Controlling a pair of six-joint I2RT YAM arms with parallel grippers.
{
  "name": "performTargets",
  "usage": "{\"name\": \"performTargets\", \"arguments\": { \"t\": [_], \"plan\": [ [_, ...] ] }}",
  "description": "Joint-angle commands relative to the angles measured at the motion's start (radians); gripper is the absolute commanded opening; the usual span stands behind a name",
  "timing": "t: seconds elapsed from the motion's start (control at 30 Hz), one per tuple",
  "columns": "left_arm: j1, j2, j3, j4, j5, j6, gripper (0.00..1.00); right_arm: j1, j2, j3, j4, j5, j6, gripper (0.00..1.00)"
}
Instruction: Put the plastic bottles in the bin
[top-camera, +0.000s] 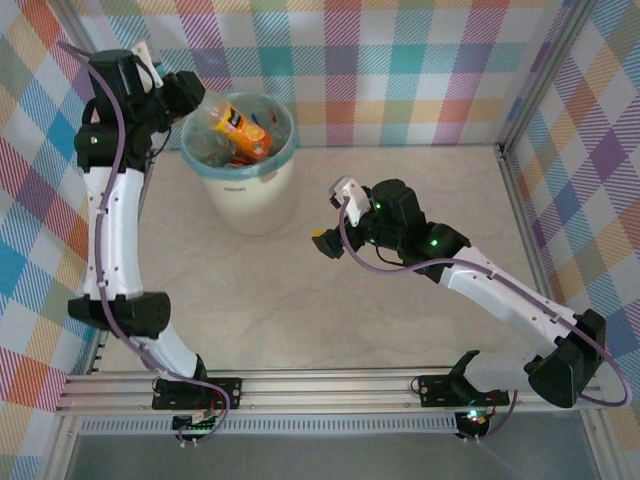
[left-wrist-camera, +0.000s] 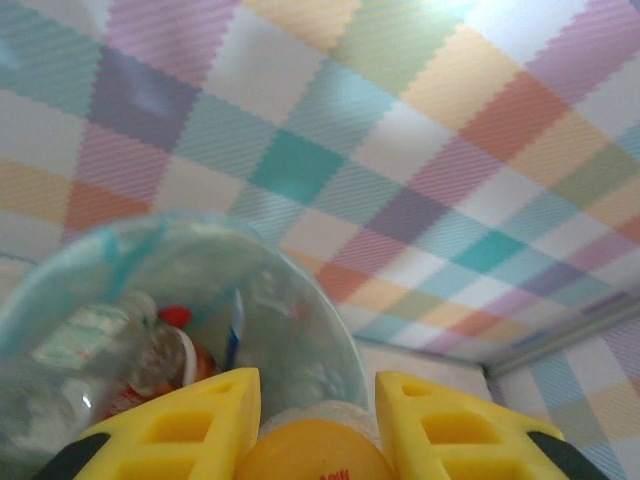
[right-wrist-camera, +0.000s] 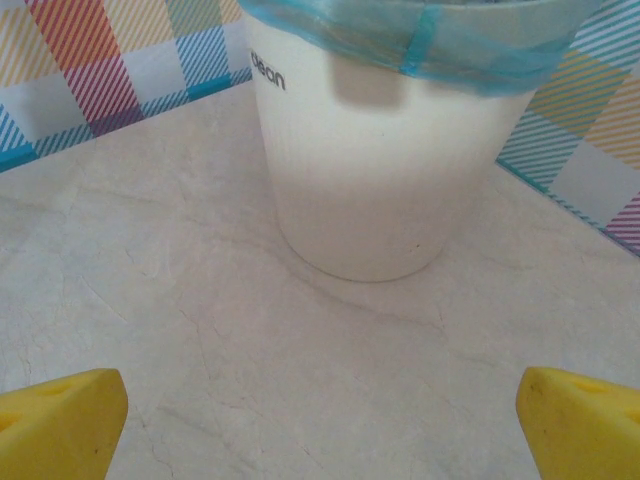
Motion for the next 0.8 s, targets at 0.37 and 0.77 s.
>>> {"name": "performTargets", "arguments": {
  "t": [0.37,0.77],
  "plan": [
    [0.063,0.266,0.197,-0.192,-0.020,0.079,0.00,0.001,-0.037,-0.029,-0.026,0.007,-0.002,1.00],
    [0.060,0.373,0.195,-0.248,0.078,0.086,0.00,0.001,-0.030,-0.039,-0.022,0.001,0.003,1.00]
  ]
}}
